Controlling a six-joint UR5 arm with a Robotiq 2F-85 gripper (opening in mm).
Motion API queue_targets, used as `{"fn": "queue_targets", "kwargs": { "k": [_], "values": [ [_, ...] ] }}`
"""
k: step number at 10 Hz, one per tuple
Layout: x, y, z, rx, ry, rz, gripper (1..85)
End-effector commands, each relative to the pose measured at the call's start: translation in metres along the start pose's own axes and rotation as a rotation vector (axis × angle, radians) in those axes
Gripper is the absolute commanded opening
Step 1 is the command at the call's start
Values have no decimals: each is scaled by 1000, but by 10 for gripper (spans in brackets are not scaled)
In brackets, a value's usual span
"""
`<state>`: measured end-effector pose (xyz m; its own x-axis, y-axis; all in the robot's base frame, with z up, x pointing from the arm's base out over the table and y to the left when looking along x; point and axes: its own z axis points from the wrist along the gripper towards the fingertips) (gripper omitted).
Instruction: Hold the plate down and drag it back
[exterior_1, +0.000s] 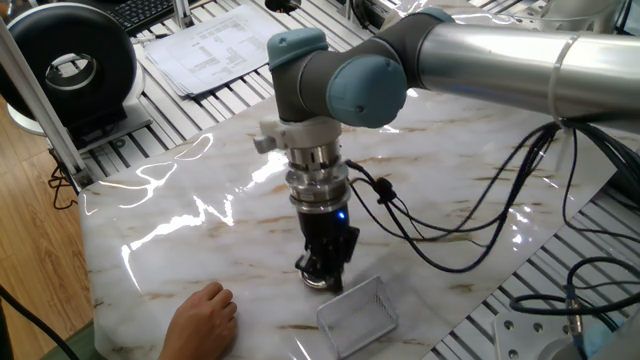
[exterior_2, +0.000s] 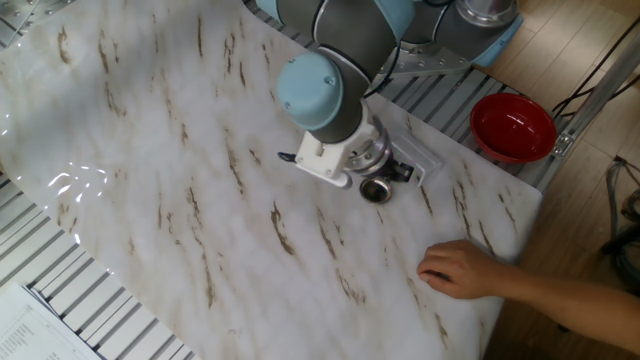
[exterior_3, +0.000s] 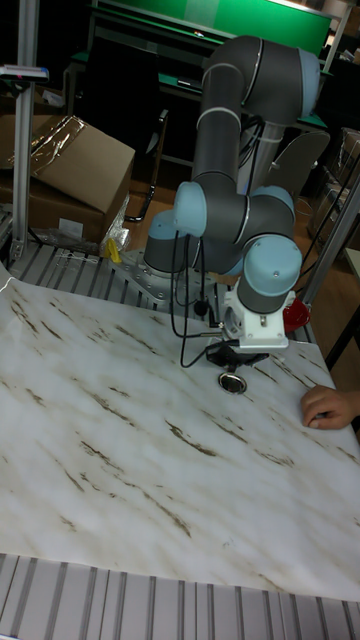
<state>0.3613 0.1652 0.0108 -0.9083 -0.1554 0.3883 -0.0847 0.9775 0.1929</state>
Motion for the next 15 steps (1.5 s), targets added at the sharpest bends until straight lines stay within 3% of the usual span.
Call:
{"fn": "queue_targets", "kwargs": {
  "k": [1, 4, 5, 6, 7, 8, 9, 13, 15],
  "values": [
    [-27, 0, -34, 3, -36, 18, 13],
    [-72, -7, -42, 49, -138, 22, 13],
    [-63, 0, -41, 41, -93, 42, 13],
    [-28, 10, -41, 11, 40, 63, 13],
    [-14, 5, -42, 15, 74, 56, 13],
    [-3, 8, -38, -7, 83, 62, 13],
    [2, 6, -30, -4, 68, 69, 13],
    [-1, 11, 11, -18, -7, 80, 13],
    [-5, 14, 19, -16, -22, 84, 13]
  ]
}}
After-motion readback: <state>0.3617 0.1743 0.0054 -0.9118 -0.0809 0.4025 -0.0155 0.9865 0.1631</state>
